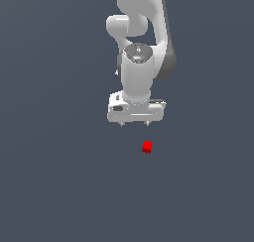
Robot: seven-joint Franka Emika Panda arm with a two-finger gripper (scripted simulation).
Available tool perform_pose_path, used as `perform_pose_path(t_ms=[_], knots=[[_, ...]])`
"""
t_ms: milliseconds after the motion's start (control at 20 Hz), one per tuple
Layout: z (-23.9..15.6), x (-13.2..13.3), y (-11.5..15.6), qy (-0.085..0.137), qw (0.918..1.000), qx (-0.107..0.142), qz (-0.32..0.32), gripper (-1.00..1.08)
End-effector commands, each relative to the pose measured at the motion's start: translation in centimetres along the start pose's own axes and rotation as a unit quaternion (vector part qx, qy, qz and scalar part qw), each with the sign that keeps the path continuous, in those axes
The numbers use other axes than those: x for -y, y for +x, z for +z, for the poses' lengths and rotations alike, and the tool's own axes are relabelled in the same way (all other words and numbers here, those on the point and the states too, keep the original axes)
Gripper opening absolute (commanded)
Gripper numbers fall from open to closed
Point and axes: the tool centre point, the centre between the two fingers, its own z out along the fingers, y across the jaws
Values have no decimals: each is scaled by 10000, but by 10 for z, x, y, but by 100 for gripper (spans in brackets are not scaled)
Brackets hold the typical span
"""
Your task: Pick up the red cube and move it to a goal position.
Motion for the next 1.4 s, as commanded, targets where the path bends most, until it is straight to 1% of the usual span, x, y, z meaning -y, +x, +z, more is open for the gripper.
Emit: perform_pose_path(t_ms=[0,250,500,800,1100,1350], knots=[[0,0,0,0,10000,0,0,100],[6,3,0,-4,10000,8,58,100],[26,11,2,-17,9997,32,234,100],[67,29,6,-43,9982,82,599,100],[115,48,12,-72,9946,141,1028,100],[142,59,17,-85,9917,176,1273,100]])
